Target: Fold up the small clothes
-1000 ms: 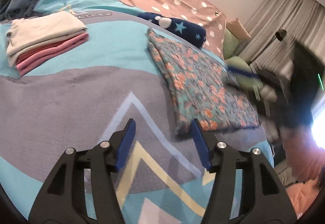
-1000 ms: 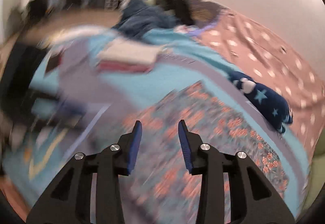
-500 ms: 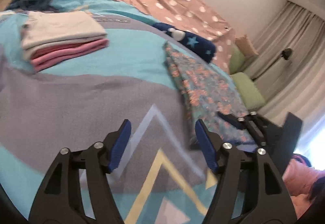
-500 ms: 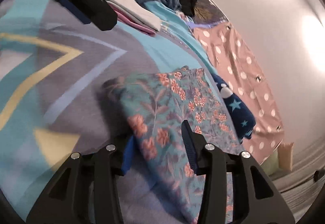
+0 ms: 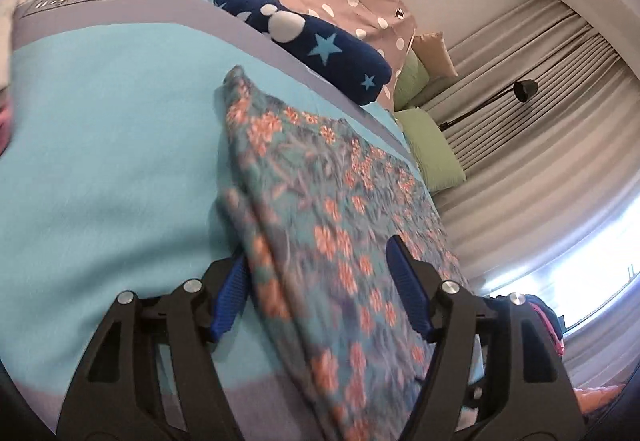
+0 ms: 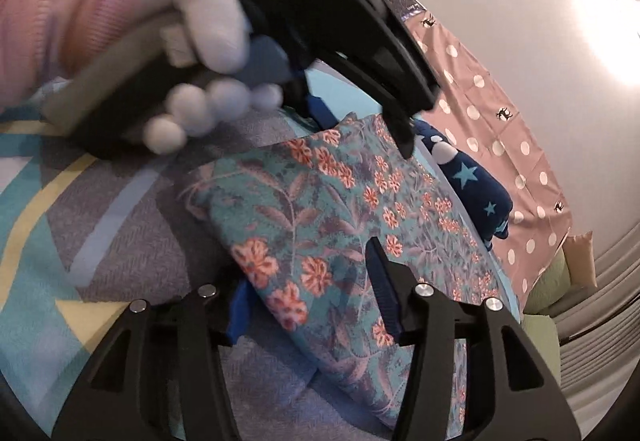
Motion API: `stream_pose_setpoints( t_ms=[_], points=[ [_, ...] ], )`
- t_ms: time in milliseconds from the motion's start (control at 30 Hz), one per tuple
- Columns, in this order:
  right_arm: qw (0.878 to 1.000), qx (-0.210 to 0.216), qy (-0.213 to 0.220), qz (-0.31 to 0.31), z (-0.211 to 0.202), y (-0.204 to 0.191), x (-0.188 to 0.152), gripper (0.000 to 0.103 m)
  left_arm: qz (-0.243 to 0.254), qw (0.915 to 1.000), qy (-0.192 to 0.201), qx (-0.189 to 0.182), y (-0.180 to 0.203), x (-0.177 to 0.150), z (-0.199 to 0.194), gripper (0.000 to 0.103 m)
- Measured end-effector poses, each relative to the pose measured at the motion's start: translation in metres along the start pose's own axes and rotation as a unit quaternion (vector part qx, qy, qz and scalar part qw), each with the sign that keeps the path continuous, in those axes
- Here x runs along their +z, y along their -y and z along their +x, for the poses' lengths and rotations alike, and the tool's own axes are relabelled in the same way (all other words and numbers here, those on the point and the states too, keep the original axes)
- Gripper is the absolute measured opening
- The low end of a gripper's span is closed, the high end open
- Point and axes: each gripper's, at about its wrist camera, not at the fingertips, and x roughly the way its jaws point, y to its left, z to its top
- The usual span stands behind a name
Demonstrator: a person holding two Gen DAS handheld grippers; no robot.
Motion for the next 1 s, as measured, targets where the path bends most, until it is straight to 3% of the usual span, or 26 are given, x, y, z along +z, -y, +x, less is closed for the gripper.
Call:
stream_pose_setpoints(
  t_ms=[200, 267, 300, 367, 400, 433, 500, 567, 800, 1000],
  points=[
    [1.0, -0.001, 0.004, 0.006, 0.015, 0.0, 0.013, 0.052, 0.009, 0.9999, 0.003, -0.004, 0.001, 0.006, 0.01, 0.068],
    [1.0, 0.009, 0.007, 0.007, 0.016, -0.001, 0.013, 0.045, 0.01, 0.9999, 0.005, -0.003, 0.001, 0.006, 0.011, 0.064],
    [1.0, 0.009, 0.009, 0.006, 0.015, -0.003, 0.012, 0.04, 0.009, 0.9999, 0.006, 0.001, 0.001, 0.008, 0.012, 0.058],
    [1.0, 0.002, 0.016, -0.008, 0.012, -0.011, 0.011, 0.03, -0.009, 0.9999, 0.007, 0.011, -0.005, 0.009, 0.014, 0.034],
    [1.0, -0.004, 0.018, -0.014, 0.011, -0.014, 0.011, 0.027, -0.026, 0.9996, 0.004, 0.012, -0.011, 0.009, 0.016, 0.015],
    [1.0, -0.01, 0.019, -0.02, 0.01, -0.016, 0.012, 0.025, -0.048, 0.9988, 0.001, 0.009, -0.018, 0.01, 0.018, 0.011],
    [1.0, -0.012, 0.017, -0.015, 0.008, -0.014, 0.013, 0.017, -0.058, 0.9983, 0.006, 0.002, -0.021, 0.011, 0.015, 0.011],
    [1.0, 0.006, 0.016, 0.014, 0.004, -0.002, 0.013, 0.012, -0.045, 0.9988, 0.007, 0.019, -0.014, 0.011, 0.014, 0.01],
    [0.988, 0.051, 0.042, 0.142, -0.022, 0.051, 0.008, 0.011, -0.021, 0.9996, 0.016, 0.012, 0.026, 0.033, 0.008, 0.01],
    [0.961, 0.091, 0.063, 0.253, -0.039, 0.107, -0.017, 0.01, 0.003, 0.9998, 0.015, 0.014, 0.072, 0.047, 0.019, 0.01]
  ],
)
